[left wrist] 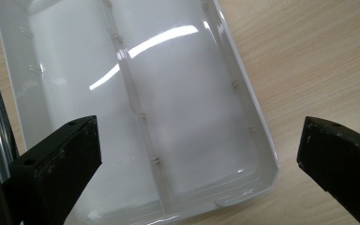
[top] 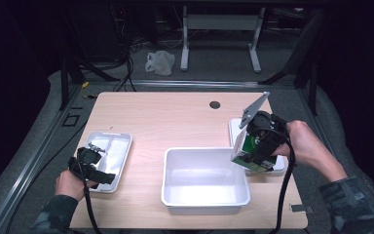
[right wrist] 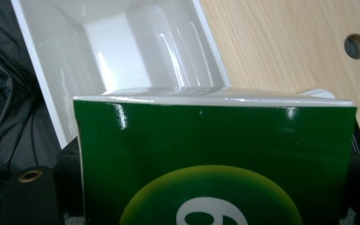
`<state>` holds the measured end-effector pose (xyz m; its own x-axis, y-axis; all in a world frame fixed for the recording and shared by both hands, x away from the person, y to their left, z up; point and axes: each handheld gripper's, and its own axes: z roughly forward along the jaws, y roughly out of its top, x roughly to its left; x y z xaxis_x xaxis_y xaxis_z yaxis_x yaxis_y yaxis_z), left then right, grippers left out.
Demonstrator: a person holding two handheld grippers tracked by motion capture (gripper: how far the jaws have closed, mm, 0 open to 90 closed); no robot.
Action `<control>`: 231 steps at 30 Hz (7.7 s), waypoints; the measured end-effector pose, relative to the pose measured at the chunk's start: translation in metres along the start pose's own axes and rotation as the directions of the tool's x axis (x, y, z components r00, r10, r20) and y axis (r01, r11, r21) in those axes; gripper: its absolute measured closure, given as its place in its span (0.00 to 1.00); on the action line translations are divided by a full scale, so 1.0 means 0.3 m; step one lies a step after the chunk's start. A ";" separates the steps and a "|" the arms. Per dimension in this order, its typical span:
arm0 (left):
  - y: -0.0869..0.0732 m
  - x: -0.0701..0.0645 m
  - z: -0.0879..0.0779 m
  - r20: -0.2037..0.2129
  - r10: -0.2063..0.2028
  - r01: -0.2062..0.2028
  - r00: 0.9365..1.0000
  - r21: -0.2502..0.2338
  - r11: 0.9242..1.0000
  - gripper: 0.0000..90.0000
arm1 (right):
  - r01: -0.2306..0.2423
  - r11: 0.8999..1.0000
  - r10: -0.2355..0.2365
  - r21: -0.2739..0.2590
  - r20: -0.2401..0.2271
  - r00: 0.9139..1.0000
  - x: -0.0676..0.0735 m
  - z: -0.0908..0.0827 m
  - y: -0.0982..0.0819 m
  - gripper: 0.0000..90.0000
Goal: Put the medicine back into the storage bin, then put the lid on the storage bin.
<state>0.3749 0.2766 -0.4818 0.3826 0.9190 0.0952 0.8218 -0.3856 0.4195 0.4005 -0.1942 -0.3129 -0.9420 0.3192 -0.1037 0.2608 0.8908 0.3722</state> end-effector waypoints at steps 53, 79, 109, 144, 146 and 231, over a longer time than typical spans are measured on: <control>0.001 0.002 0.002 0.010 0.008 -0.008 1.000 0.001 1.000 0.00 | 0.267 0.954 -0.248 0.134 -0.140 0.959 0.105 0.442 0.085 0.18; 0.004 -0.005 0.005 0.001 0.019 -0.019 1.000 0.006 1.000 0.00 | 0.299 0.938 -0.273 0.177 -0.153 0.950 0.098 0.552 0.040 0.17; 0.008 -0.013 0.003 0.007 0.026 -0.026 1.000 -0.001 1.000 0.00 | 0.332 0.888 -0.298 0.316 -0.153 0.942 0.124 0.626 0.057 0.16; 0.019 -0.013 -0.022 -0.004 0.010 -0.010 1.000 0.016 1.000 0.00 | -0.042 0.999 0.040 -0.035 -0.057 0.998 0.084 0.313 -0.041 0.04; 0.023 -0.012 -0.026 -0.011 0.013 -0.012 1.000 0.021 1.000 0.00 | -0.088 0.993 0.084 -0.082 -0.050 0.995 0.084 0.291 -0.068 0.04; 0.142 0.188 0.255 -0.068 -0.229 0.239 0.971 0.246 0.940 0.99 | -0.657 0.747 0.663 -0.103 0.194 0.723 0.053 0.324 -0.538 0.00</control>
<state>0.4637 0.3058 -0.5277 0.1549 0.9863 0.0575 0.9671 -0.1633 0.1951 0.3639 -0.3014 -0.4643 -0.4671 0.8842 -0.0071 0.7921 0.4220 0.4411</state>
